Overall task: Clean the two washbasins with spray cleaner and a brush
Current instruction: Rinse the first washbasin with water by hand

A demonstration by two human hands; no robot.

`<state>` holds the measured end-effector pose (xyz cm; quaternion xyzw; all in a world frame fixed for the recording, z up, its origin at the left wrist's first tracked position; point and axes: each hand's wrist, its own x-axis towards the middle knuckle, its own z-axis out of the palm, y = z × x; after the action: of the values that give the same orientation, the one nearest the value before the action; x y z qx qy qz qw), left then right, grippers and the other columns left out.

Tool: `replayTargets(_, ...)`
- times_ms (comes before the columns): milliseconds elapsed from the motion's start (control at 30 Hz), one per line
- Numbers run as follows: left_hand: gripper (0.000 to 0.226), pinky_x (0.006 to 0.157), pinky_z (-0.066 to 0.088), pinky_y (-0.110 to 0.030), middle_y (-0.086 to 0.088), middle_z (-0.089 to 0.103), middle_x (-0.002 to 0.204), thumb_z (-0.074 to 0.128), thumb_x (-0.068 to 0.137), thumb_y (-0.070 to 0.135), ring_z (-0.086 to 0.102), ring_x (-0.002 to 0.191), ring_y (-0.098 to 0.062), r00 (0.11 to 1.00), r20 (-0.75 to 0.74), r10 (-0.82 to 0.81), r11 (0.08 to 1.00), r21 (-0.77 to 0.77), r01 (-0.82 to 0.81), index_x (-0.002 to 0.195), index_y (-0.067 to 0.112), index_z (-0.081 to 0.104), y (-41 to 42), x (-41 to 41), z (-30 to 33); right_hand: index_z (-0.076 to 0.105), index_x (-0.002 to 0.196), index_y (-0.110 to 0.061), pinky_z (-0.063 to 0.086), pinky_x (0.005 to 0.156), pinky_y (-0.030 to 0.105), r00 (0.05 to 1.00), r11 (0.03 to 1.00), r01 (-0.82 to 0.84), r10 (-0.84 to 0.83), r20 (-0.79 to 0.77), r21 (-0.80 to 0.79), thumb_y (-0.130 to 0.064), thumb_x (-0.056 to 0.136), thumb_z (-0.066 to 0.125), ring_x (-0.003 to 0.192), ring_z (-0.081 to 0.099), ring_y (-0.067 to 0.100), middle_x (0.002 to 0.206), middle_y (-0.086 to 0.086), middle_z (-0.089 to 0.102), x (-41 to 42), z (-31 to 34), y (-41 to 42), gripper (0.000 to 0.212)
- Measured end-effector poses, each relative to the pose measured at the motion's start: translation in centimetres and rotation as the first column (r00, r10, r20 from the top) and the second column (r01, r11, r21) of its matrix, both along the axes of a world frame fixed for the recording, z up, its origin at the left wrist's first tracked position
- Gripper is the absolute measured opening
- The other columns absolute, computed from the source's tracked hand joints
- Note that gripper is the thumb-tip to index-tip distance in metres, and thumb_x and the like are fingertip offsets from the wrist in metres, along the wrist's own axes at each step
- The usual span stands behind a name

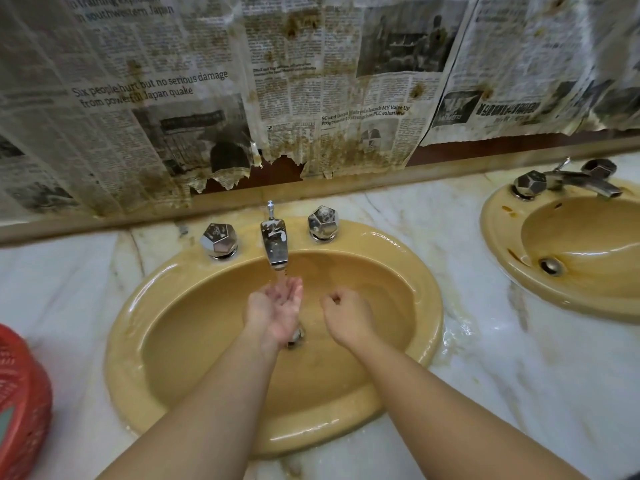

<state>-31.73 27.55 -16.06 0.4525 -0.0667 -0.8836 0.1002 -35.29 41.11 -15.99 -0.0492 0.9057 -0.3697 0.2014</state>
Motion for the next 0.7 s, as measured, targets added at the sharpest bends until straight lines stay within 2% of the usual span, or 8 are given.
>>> replayTargets(133, 0.026, 0.081, 0.057, -0.035, -0.013, 0.063, 0.121, 0.045, 0.107, 0.014, 0.067, 0.102, -0.027, 0.997, -0.069, 0.014, 0.998, 0.06, -0.01, 0.123, -0.003, 0.057, 2.3, -1.0, 1.0, 0.072, 0.114, -0.013, 0.052, 0.094, 0.039, 0.958, 0.943, -0.25, 0.273, -0.085, 0.22, -0.034, 0.095, 0.055, 0.112, 0.063, 0.032, 0.117, 0.008, 0.071, -0.5, -0.8, 3.4, 0.033)
replayTargets(267, 0.034, 0.09, 0.055, -0.038, -0.021, 0.065, 0.116, 0.034, 0.11, 0.014, 0.065, 0.104, -0.033, 0.992, -0.089, -0.092, 0.995, 0.028, 0.095, 0.122, -0.008, 0.056, 5.5, -3.1, 3.4, 0.062, 0.123, -0.014, 0.047, 0.099, 0.043, 0.867, 0.86, -0.303, 0.428, -0.256, 0.41, -0.038, 0.092, 0.056, 0.126, 0.047, 0.027, 0.132, 0.005, 0.051, -1.1, -0.8, 4.9, 0.039)
replayTargets(400, 0.035, 0.09, 0.053, -0.036, -0.019, 0.063, 0.102, 0.032, 0.108, 0.014, 0.063, 0.097, -0.031, 0.978, -0.138, -0.157, 0.982, -0.122, 0.141, 0.096, -0.005, 0.059, 7.1, -7.3, 7.3, 0.056, 0.135, -0.017, 0.045, 0.101, 0.042, 0.794, 0.897, -0.238, 0.4, -0.457, 0.372, -0.037, 0.086, 0.062, 0.127, 0.045, 0.024, 0.131, 0.0, 0.05, -2.9, 0.3, 5.0, 0.053)
replayTargets(500, 0.035, 0.086, 0.057, -0.034, -0.017, 0.063, 0.086, 0.036, 0.104, 0.012, 0.065, 0.087, -0.029, 0.956, -0.159, -0.245, 0.933, -0.308, 0.188, 0.08, 0.0, 0.058, 7.9, -10.8, 9.8, 0.041, 0.151, -0.014, 0.034, 0.116, 0.045, 0.725, 0.91, -0.25, 0.403, -0.559, 0.332, -0.029, 0.086, 0.062, 0.138, 0.038, 0.027, 0.146, 0.005, 0.047, -6.0, 0.7, 3.9, 0.071)
replayTargets(600, 0.039, 0.092, 0.055, -0.04, -0.018, 0.072, 0.085, 0.041, 0.104, 0.018, 0.07, 0.092, -0.031, 0.882, -0.103, -0.46, 0.763, -0.554, 0.334, 0.084, -0.003, 0.067, 9.6, -12.9, 9.7, 0.041, 0.15, -0.011, 0.024, 0.121, 0.039, 0.739, 0.676, -0.339, 0.622, -0.26, 0.654, -0.02, 0.099, 0.05, 0.142, 0.036, 0.031, 0.153, 0.017, 0.043, -8.9, 3.2, 2.2, 0.052)
replayTargets(633, 0.041, 0.105, 0.048, -0.046, -0.018, 0.074, 0.1, 0.042, 0.102, 0.027, 0.067, 0.107, -0.033, 0.826, 0.024, -0.564, 0.616, -0.654, 0.439, 0.093, 0.001, 0.072, 10.5, -13.5, 8.8, 0.047, 0.144, -0.003, 0.03, 0.116, 0.04, 0.813, 0.575, -0.249, 0.562, -0.154, 0.78, -0.009, 0.102, 0.045, 0.136, 0.044, 0.034, 0.146, 0.023, 0.048, -9.0, 4.2, 0.8, 0.043)
replayTargets(667, 0.041, 0.118, 0.032, -0.053, -0.017, 0.069, 0.122, 0.044, 0.099, 0.037, 0.055, 0.129, -0.035, 0.777, 0.085, -0.624, 0.579, -0.617, 0.533, 0.106, 0.01, 0.074, 11.7, -14.1, 7.2, 0.054, 0.133, 0.008, 0.039, 0.11, 0.041, 0.91, 0.473, -0.169, 0.413, -0.048, 0.865, 0.01, 0.097, 0.042, 0.125, 0.054, 0.037, 0.132, 0.029, 0.057, -9.3, 5.9, 0.2, 0.039)
replayTargets(700, 0.042, 0.123, 0.014, -0.058, -0.018, 0.056, 0.143, 0.044, 0.096, 0.042, 0.036, 0.145, -0.038, 0.741, 0.287, -0.607, 0.415, -0.68, 0.604, 0.121, 0.019, 0.069, 12.0, -14.8, 5.4, 0.057, 0.119, 0.02, 0.045, 0.102, 0.042, 0.921, 0.438, -0.239, 0.386, 0.059, 0.867, 0.027, 0.084, 0.037, 0.113, 0.062, 0.039, 0.117, 0.033, 0.062, -9.7, 6.3, 1.2, 0.041)
